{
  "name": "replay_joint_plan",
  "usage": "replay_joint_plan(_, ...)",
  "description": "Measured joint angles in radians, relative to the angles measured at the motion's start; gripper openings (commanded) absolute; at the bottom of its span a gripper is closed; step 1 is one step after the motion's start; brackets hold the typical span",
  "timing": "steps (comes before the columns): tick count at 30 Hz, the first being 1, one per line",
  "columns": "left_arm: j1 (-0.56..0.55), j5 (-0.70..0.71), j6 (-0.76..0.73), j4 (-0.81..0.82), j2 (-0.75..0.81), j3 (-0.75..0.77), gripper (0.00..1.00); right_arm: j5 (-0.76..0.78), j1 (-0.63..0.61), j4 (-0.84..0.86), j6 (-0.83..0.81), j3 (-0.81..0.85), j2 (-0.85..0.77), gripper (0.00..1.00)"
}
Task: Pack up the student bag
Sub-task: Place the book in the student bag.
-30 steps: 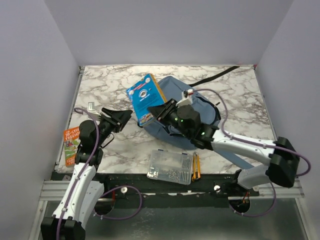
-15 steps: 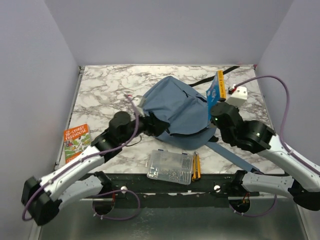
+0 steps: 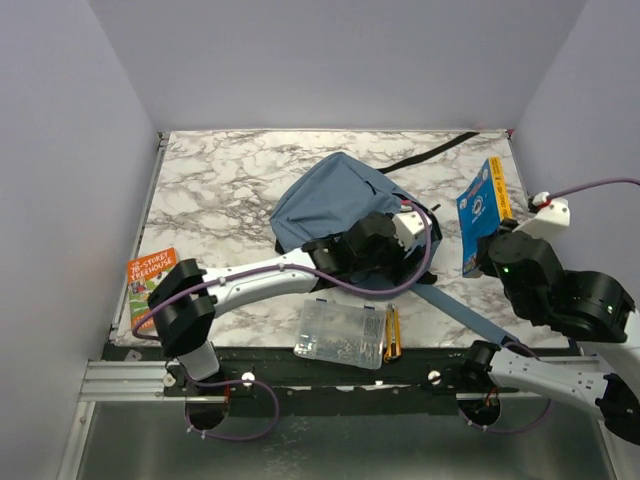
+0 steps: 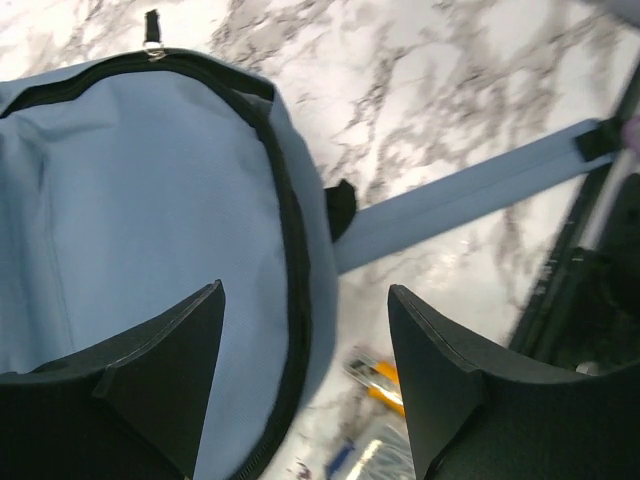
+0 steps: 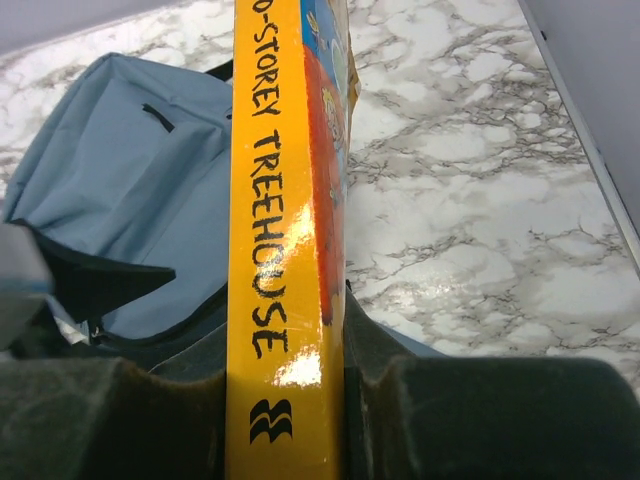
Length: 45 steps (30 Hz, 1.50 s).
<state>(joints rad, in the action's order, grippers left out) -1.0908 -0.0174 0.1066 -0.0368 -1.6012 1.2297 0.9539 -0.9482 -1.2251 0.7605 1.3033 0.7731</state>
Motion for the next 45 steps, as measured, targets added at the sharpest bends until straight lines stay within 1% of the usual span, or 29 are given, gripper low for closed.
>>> replay_joint_plan(2, -0.011, 0.055, -0.051, -0.039, -0.075, 0.062, 0.68, -0.004, 0.0, -0.011, 0.006, 0.005, -0.029, 0.0)
replay_joint_plan(5, -0.011, 0.106, -0.092, -0.088, -0.139, 0.119, 0.68, -0.009, 0.0, -0.035, 0.019, 0.019, -0.072, 0.01)
replay_joint_plan(12, -0.013, 0.165, -0.142, -0.172, -0.212, 0.187, 0.67, -0.027, 0.0, -0.057, 0.043, 0.023, -0.093, 0.01)
replay_joint_plan(13, -0.013, 0.167, -0.148, -0.182, -0.223, 0.199, 0.66, -0.029, 0.0, -0.058, 0.044, 0.023, -0.093, 0.01)
replay_joint_plan(14, -0.013, 0.167, -0.155, -0.193, -0.233, 0.21, 0.62, -0.029, 0.0, -0.06, 0.046, 0.023, -0.093, 0.0)
replay_joint_plan(15, -0.013, 0.168, -0.161, -0.201, -0.242, 0.22, 0.51, -0.029, 0.0, -0.061, 0.048, 0.023, -0.093, 0.01)
replay_joint_plan(17, -0.013, 0.175, -0.165, -0.222, -0.257, 0.239, 0.26, -0.029, 0.0, -0.065, 0.051, 0.023, -0.093, 0.01)
replay_joint_plan(18, -0.013, 0.185, -0.17, -0.235, -0.266, 0.253, 0.18, -0.029, 0.0, -0.067, 0.051, 0.024, -0.093, 0.01)
replay_joint_plan(22, -0.01, 0.244, -0.165, -0.269, -0.281, 0.29, 0.02, -0.04, 0.0, -0.075, 0.056, 0.022, -0.094, 0.01)
replay_joint_plan(23, -0.006, 0.261, -0.155, -0.279, -0.281, 0.299, 0.0, -0.05, 0.0, -0.075, 0.058, 0.019, -0.095, 0.01)
replay_joint_plan(28, 0.037, 0.29, -0.074, -0.298, -0.252, 0.311, 0.0, -0.125, 0.0, -0.079, 0.064, -0.006, -0.091, 0.0)
replay_joint_plan(30, 0.079, 0.286, -0.032, -0.295, -0.201, 0.299, 0.0, -0.166, 0.0, -0.079, 0.074, -0.02, -0.083, 0.0)
replay_joint_plan(33, 0.142, 0.243, 0.04, -0.266, -0.105, 0.246, 0.0, -0.237, 0.0, -0.079, 0.092, -0.053, -0.072, 0.0)
replay_joint_plan(36, 0.225, 0.156, 0.129, -0.226, -0.013, 0.188, 0.0, -0.32, 0.0, -0.077, 0.123, -0.089, -0.071, 0.0)
replay_joint_plan(39, 0.282, 0.072, 0.206, -0.193, 0.027, 0.143, 0.0, -0.397, 0.0, -0.06, 0.182, -0.139, -0.092, 0.01)
replay_joint_plan(42, 0.303, -0.01, 0.256, -0.161, 0.037, 0.098, 0.0, -0.473, 0.0, -0.008, 0.254, -0.217, -0.121, 0.01)
replay_joint_plan(45, 0.303, -0.074, 0.281, -0.143, 0.037, 0.083, 0.0, -0.557, 0.0, 0.114, 0.342, -0.335, -0.145, 0.0)
